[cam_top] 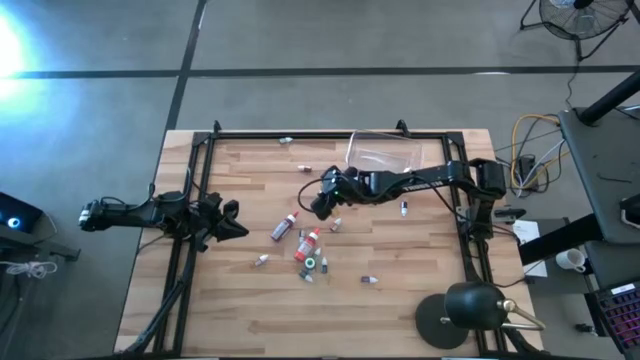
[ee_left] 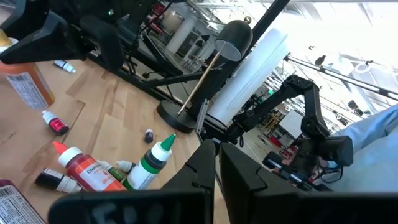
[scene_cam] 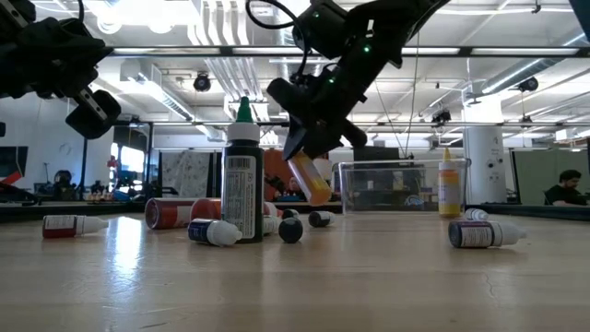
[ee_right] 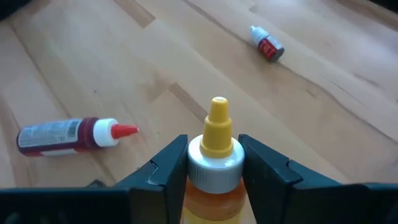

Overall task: Pick & Place food coloring
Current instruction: Put the large yellow food coloring bottle into the transparent bin

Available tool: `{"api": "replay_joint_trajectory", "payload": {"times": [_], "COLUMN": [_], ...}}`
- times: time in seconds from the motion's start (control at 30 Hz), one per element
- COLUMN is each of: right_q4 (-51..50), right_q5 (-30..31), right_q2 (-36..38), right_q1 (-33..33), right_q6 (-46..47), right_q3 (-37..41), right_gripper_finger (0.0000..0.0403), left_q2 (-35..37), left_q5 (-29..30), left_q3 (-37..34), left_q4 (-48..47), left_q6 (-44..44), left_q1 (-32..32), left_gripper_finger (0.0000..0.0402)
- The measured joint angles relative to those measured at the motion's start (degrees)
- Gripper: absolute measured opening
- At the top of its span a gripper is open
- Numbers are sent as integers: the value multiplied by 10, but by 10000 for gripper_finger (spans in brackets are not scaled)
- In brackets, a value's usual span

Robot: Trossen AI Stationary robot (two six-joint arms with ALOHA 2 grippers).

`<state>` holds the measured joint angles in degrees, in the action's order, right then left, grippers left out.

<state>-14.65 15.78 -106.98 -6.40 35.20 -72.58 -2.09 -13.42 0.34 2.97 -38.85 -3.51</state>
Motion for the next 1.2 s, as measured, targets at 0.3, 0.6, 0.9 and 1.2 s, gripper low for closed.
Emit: {"api": "replay_joint_trajectory", "payload": {"times": [0.3, 0.6, 0.9, 1.2], "right_q4": [-34, -59, -96, -171], "right_q5": [-14, -43, -30, -15], "right_q2": [0, 4, 22, 98], "right_q1": [-5, -11, -5, -17], "right_q6": [7, -18, -81, -65], "right_q3": [1, -3, -28, -28], "right_gripper_finger": [130, 124, 122, 56], "left_q2": [0, 0, 0, 0], "left_q5": [0, 0, 0, 0], "left_q3": [0, 0, 0, 0], "left_q4": [0, 0, 0, 0], "left_q6": [0, 0, 0, 0], "left_q1": [0, 0, 0, 0], "left_gripper_finger": [0, 0, 0, 0]}}
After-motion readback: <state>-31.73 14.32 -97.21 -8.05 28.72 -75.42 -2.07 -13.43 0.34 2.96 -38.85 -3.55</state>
